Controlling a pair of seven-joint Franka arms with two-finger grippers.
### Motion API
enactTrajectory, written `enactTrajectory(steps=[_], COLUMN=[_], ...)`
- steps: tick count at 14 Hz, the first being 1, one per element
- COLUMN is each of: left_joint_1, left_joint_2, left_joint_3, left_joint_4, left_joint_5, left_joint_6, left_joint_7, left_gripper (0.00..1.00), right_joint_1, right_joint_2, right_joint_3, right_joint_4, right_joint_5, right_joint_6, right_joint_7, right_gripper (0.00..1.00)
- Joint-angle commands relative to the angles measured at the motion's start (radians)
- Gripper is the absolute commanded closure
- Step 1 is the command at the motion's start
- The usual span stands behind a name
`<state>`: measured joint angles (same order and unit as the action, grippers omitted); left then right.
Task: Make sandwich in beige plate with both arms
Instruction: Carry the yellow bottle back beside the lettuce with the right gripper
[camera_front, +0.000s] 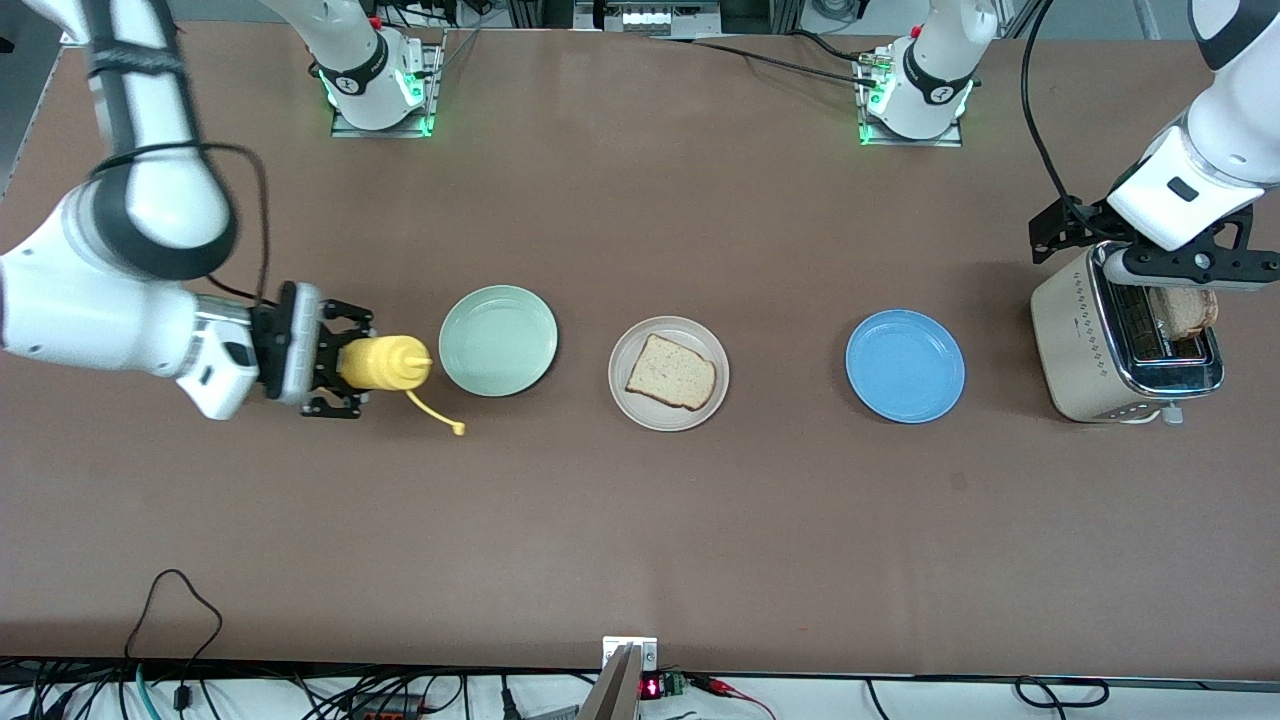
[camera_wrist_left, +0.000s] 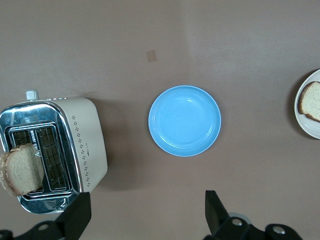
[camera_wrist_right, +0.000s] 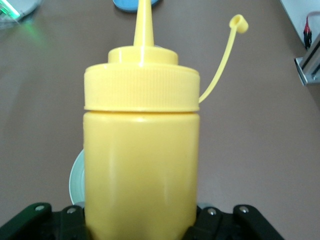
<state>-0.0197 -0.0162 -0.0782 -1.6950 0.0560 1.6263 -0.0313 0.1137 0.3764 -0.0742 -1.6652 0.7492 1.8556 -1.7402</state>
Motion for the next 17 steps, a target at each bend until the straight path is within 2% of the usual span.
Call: enactTrajectory(steps=[1, 3, 4, 9, 12, 17], left_joint_1=[-0.008, -0.008, -0.008, -0.008, -0.008, -0.008], left_joint_2=[0.001, 0.001, 0.001, 0.001, 0.001, 0.001], left_joint_3=[0.008, 0.008, 0.008, 0.008, 0.006, 0.006], left_joint_4=[0.014, 0.014, 0.014, 0.014, 0.014, 0.014], left_joint_5=[-0.015, -0.015, -0.015, -0.015, -0.015, -0.015], left_joint_6=[-0.02, -0.02, -0.025, -0.025, -0.026, -0.026], left_joint_7=[-0.002, -0.002, -0.002, -0.002, -0.002, -0.002], left_gripper=[0.0, 0.0, 0.0, 0.0, 0.0, 0.0], right_joint_1=[-0.107, -0.164, -0.192, -0.316, -0.35, -0.371], right_joint_2=[-0.039, -0.018, -0.002, 0.191, 0.313, 0.401], right_joint_3=[0.019, 0.017, 0.019, 0.017, 0.017, 0.017], right_joint_4=[-0.135, -0.217, -0.244, -0.258, -0.254, -0.248], right_joint_5=[0.181, 0.312, 0.35, 0.481, 0.536, 0.565], right_joint_6=[-0.044, -0.087, -0.111, -0.321, -0.4, -0.449], right_joint_7=[-0.213, -0.354, -0.417, -0.694, -0.845, -0.953], right_gripper=[0.62, 0.62, 0.62, 0.62, 0.62, 0.62])
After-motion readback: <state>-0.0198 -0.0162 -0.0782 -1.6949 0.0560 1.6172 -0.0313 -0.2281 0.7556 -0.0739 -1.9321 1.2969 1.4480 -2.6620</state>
